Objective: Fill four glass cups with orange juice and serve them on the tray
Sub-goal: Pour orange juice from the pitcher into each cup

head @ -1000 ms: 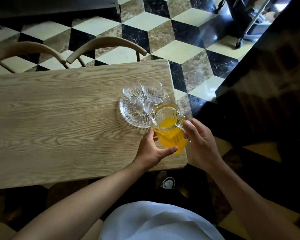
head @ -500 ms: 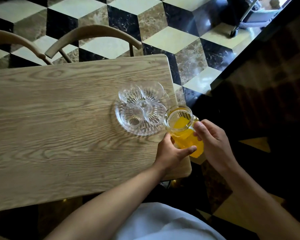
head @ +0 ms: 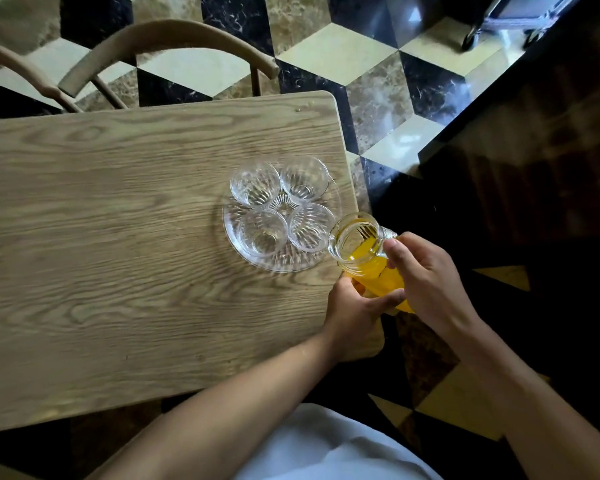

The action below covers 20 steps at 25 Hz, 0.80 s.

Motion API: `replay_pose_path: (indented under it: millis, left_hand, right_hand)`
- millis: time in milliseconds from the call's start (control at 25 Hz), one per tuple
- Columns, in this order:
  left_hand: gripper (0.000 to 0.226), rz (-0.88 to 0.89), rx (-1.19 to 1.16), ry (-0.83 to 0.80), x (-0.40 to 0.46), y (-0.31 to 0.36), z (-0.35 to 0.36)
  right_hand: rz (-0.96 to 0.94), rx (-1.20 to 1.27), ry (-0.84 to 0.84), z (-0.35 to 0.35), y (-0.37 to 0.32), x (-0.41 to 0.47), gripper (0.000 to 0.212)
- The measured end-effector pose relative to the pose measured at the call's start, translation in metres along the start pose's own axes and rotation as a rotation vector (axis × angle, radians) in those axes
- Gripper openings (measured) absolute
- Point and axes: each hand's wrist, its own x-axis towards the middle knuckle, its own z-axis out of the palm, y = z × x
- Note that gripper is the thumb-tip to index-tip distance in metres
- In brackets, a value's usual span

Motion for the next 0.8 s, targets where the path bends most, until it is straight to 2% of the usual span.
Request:
replay_pose_path:
  millis: [240,400,640,720,800]
  left_hand:
    - [0.045,-0.046,-0.131,-0.003,0.000,0.004,-0.002]
    - [0.030,-0.057,-0.115,-0.004,-0.001,0.009,-0.002]
    - [0.047,-0.104,-0.126,-0.012,-0.001,0.012,-0.002]
    - [0.034,-0.118,-0.138,-0.021,-0.003,0.015,-0.002]
    - [0.032,-0.127,-0.139,-0.054,-0.005,0.020,0.000]
  right_hand:
    - [0.064,-0.033,-0.005,0.010,-0.009,0.010,0.038]
    - [0.092,-0.094,-0.006,0.014,-0.015,0.014,0.039]
    - [0.103,-0.178,-0.016,0.018,-0.023,0.018,0.042]
    - [0.101,-0.211,-0.021,0.020,-0.025,0.019,0.042]
    - [0.106,-0.221,-0.024,0.020,-0.027,0.020,0.041]
